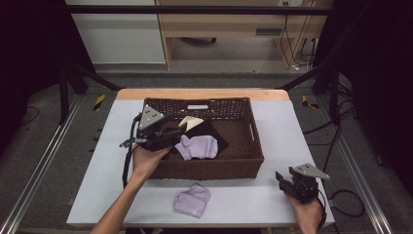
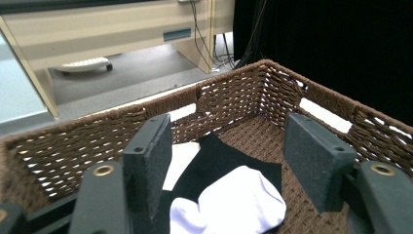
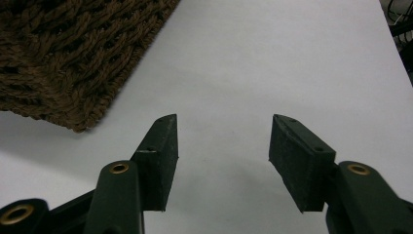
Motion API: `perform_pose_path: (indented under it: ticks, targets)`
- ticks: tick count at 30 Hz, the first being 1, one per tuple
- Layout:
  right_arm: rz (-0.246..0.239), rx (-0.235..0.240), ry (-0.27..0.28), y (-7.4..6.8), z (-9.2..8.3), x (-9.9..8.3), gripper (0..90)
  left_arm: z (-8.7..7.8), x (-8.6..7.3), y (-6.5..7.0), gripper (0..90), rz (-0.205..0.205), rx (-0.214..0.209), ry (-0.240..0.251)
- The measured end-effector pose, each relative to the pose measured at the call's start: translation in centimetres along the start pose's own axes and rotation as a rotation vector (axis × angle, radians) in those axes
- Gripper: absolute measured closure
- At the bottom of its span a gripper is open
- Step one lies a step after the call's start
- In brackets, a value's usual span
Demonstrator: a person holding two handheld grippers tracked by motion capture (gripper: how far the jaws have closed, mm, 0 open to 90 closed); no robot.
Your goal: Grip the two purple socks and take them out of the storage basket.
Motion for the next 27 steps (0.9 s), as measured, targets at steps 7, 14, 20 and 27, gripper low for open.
perform_pose_path:
  ticks: [7,14,20,27]
  targets:
    - [-0.005,0.003,-0.001,0.0,0.1,0.0,44.3,2.7,-0.1,-1.0,37.6,0.030,0.059,-0.031]
    - [-0.003,0.004,-0.002,0.0,0.2,0.0,44.4,5.4,-1.6,-1.7,38.8,0.032,0.093,-0.101]
    - [0.003,0.007,-0.002,0.0,0.1,0.0,44.4,7.4,-3.1,-2.7,40.5,0.036,0.131,-0.176]
    - [-0.002,0.007,-0.004,-0.1,0.2,0.0,44.4,8.4,-4.7,-2.4,41.1,0.096,0.129,-0.271]
Point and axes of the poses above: each handheld gripper's, and its own axes: z roughly forward along the jaws, x roughly out of its top, y roughly to its right, the point moved 9 cm from there along z, roughly forward along the jaws, and after that the axes turned 3 degrees about x, right-handed, at the moved point
